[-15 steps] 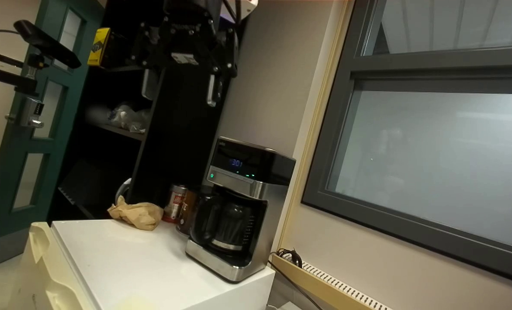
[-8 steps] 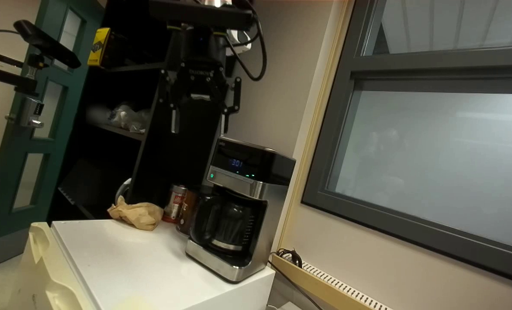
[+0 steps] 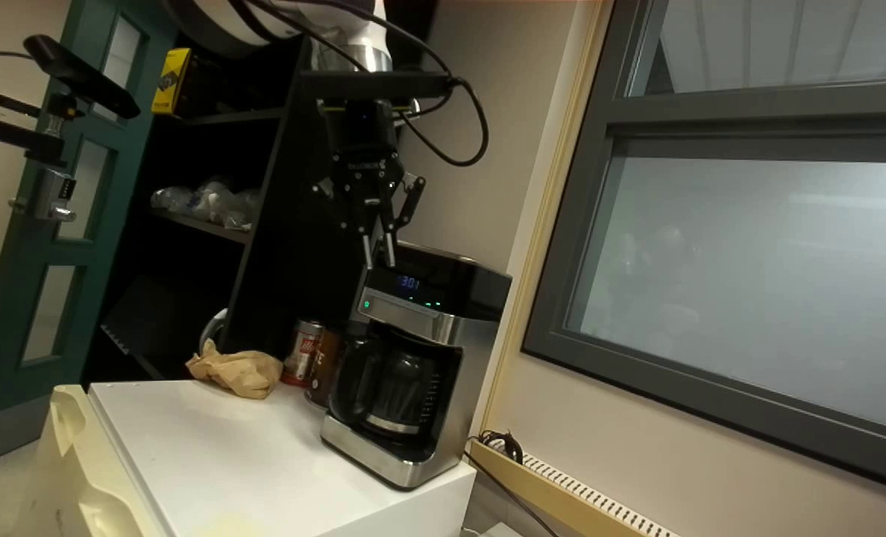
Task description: Press a button on the coffee maker
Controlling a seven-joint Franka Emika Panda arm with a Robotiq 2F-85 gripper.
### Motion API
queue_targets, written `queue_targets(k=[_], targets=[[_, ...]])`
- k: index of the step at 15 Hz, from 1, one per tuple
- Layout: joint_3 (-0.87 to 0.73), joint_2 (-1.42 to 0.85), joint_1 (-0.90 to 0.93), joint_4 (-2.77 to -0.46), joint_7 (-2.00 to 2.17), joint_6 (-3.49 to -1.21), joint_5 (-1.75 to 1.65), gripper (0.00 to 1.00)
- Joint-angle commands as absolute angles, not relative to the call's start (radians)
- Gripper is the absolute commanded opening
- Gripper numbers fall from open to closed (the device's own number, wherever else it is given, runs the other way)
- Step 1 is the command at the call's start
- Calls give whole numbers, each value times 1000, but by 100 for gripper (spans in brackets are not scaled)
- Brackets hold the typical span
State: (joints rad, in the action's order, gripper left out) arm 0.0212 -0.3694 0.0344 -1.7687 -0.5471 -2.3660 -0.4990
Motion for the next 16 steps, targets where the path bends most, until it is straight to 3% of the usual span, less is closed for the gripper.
queue_targets(k=[1, 16], targets=[[-1, -432, 72, -1699, -497, -2421, -613, 0], [-30, -584, 58, -1591, -377, -2673, -758, 0]])
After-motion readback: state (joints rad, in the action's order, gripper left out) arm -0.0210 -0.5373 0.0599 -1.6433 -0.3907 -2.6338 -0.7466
